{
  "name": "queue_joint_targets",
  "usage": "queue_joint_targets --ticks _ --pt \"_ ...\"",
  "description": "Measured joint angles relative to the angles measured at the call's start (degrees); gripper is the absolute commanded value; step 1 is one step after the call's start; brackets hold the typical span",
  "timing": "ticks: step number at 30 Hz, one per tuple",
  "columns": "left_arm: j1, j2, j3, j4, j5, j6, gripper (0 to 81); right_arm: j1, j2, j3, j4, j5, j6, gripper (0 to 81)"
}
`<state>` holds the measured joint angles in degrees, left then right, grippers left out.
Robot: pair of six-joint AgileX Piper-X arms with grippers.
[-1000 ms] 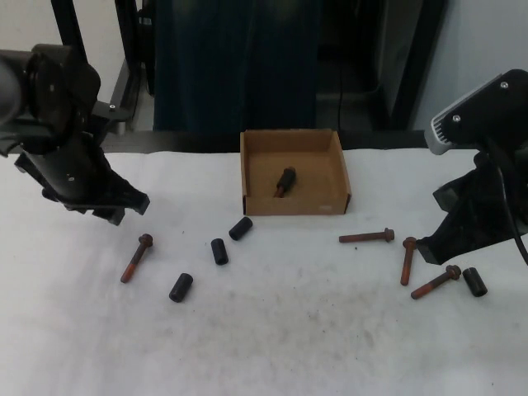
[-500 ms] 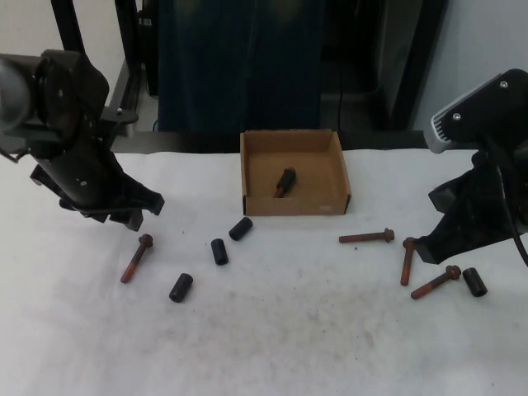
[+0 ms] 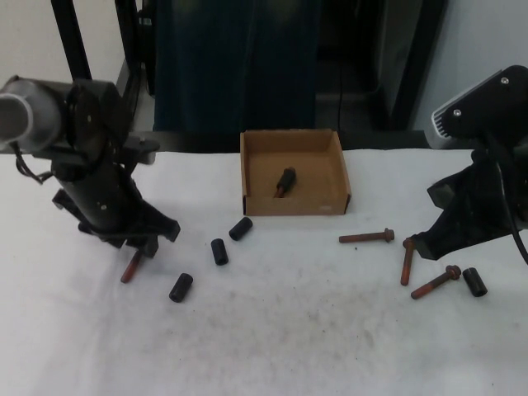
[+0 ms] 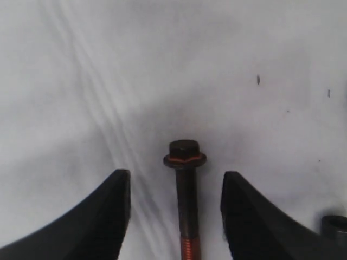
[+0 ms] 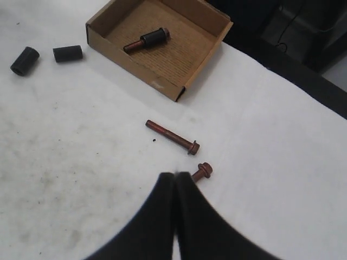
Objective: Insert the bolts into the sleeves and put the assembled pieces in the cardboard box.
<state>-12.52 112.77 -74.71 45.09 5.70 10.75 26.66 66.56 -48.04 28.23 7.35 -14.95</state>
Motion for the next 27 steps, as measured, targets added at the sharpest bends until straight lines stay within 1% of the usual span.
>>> queue_joint_targets --ticks 7,9,10,11,15,16,17,27 --pt "0.00 -0.28 1.47 -2.59 0.00 0.00 48.8 0.00 0.00 0.00 -0.39 0.00 0.00 0.6" --pt "0.00 -0.28 1.47 -2.91 0.00 0.00 44.9 0.00 0.00 0.00 -0.39 0.00 0.00 0.6" --pt "0.00 -0.28 1.61 -3.08 0.00 0.00 41.7 0.00 0.00 0.00 -0.39 0.00 0.00 0.6" --pt "0.00 -0.28 1.62 -3.10 0.00 0.00 36.5 -0.13 0.00 0.00 -0.39 0.00 0.00 0.6" --pt "0.00 -0.28 1.61 -3.66 -0.47 0.00 9.6 -0.08 0.00 0.00 -1.16 0.00 0.00 0.6" --pt "0.00 -0.28 1.61 -3.86 -0.47 0.00 4.2 -0.08 0.00 0.00 -2.07 -0.10 0.00 0.6" --pt "0.00 -0.28 1.73 -4.04 -0.56 0.00 0.8 -0.08 0.00 0.00 -2.50 -0.07 0.00 0.6" --pt "0.14 -0.28 1.77 -4.18 1.96 1.46 0.8 -0.15 0.00 0.00 -4.23 -0.25 -0.10 0.6"
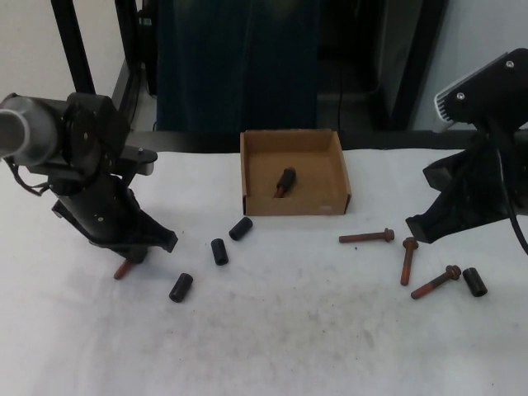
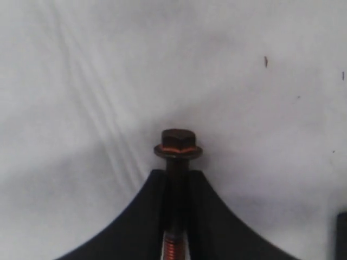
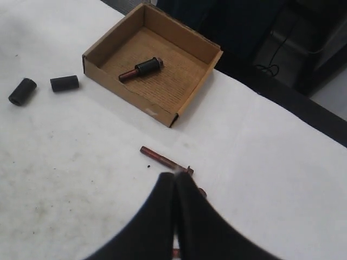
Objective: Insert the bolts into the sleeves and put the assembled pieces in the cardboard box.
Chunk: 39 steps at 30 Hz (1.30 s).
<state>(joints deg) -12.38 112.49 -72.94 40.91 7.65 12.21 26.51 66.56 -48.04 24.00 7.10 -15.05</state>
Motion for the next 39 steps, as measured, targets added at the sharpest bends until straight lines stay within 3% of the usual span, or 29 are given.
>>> queue_joint_targets --ticks 12,14,20,29,39 --pt "-0.27 -8.58 0.69 0.86 2.69 0.09 0.8 0.00 0.68 0.00 0.25 -9.22 1.59 2.3" --pt "-0.27 -11.05 0.69 1.64 2.69 0.09 0.8 0.00 1.59 0.00 1.17 -8.21 -0.39 9.2" --pt "-0.27 -19.52 0.69 5.93 4.42 -1.48 0.8 -2.64 4.84 0.00 5.91 -3.84 -7.69 43.5" --pt "-0.27 -26.31 2.93 8.25 9.16 -4.47 0.8 -10.46 11.31 0.00 6.05 -0.57 -10.19 41.0" --pt "-0.45 -34.46 11.89 7.16 9.17 -4.47 0.8 -14.10 13.28 0.00 6.05 -0.61 -9.19 41.0"
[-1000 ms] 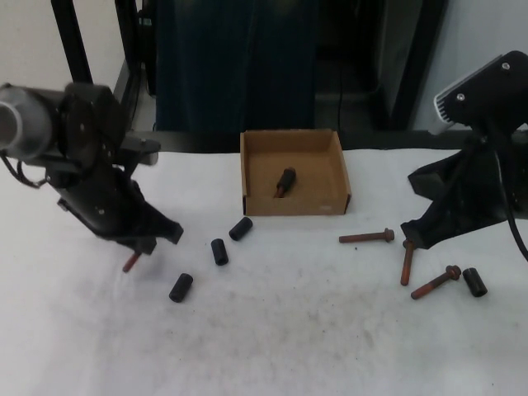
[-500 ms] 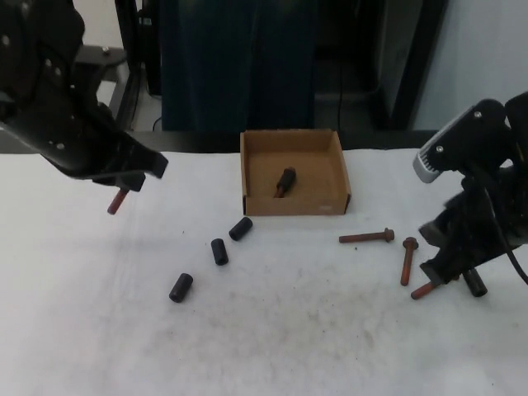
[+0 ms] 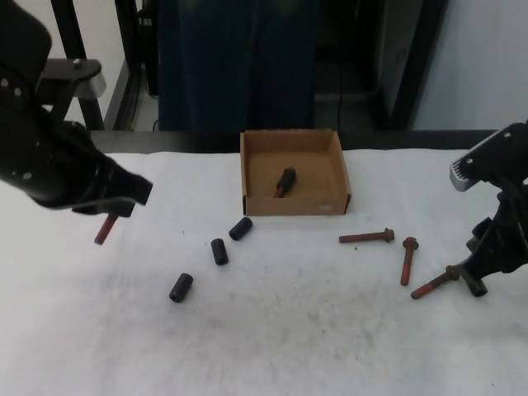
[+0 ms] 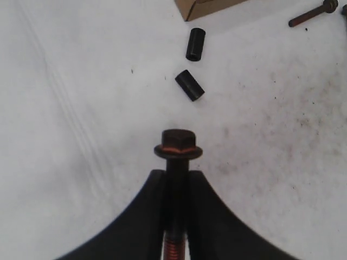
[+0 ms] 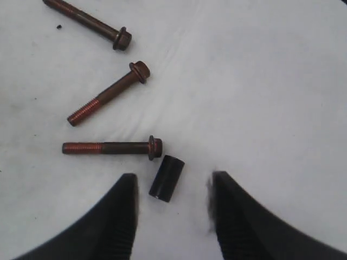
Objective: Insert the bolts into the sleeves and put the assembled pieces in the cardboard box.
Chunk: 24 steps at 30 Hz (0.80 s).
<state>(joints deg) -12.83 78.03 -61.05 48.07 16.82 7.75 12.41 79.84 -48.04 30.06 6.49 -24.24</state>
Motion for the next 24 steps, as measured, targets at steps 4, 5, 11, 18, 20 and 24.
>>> queue_joint_targets --ticks 4,5,11,18,20,24 --pt "0.00 -2.17 2.16 -0.10 0.00 0.00 0.8 -0.61 0.88 0.32 -0.81 0.00 0.24 41.0" --pt "-0.16 -2.80 2.87 -0.10 0.20 0.00 0.8 -0.79 1.29 0.45 -1.08 0.00 0.36 41.0" --pt "-0.16 -6.19 6.49 -0.10 1.03 0.00 0.8 -1.80 4.55 0.76 -1.65 0.00 2.79 41.0" --pt "-0.16 -9.36 9.52 -0.33 1.06 0.00 0.8 -2.43 7.25 2.09 -3.05 -0.11 4.01 41.0" --pt "-0.16 -9.52 9.51 -0.33 1.06 0.00 0.8 -2.48 7.51 3.40 -4.15 -0.11 4.23 41.0" --pt "-0.16 -9.98 9.51 -0.48 1.06 0.00 0.8 -2.48 7.47 5.25 -5.80 -0.11 4.38 41.0"
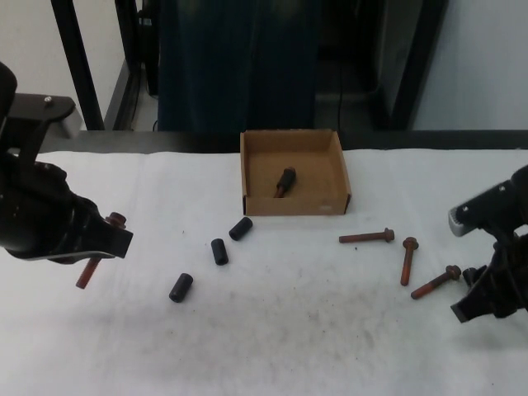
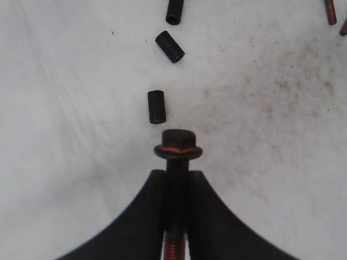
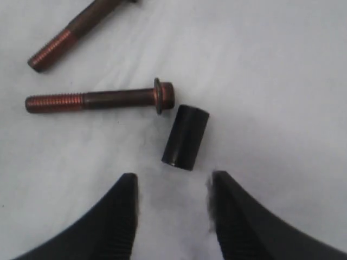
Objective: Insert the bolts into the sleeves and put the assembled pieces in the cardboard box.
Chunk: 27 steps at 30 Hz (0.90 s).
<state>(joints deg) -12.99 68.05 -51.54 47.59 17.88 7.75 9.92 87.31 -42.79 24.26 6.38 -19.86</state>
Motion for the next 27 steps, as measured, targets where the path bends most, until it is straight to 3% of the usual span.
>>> queue_joint_targets --ticks 27 --pt "0.00 0.01 0.00 -0.86 0.00 0.00 0.8 0.00 5.30 2.11 -11.72 0.11 -2.65 41.0"
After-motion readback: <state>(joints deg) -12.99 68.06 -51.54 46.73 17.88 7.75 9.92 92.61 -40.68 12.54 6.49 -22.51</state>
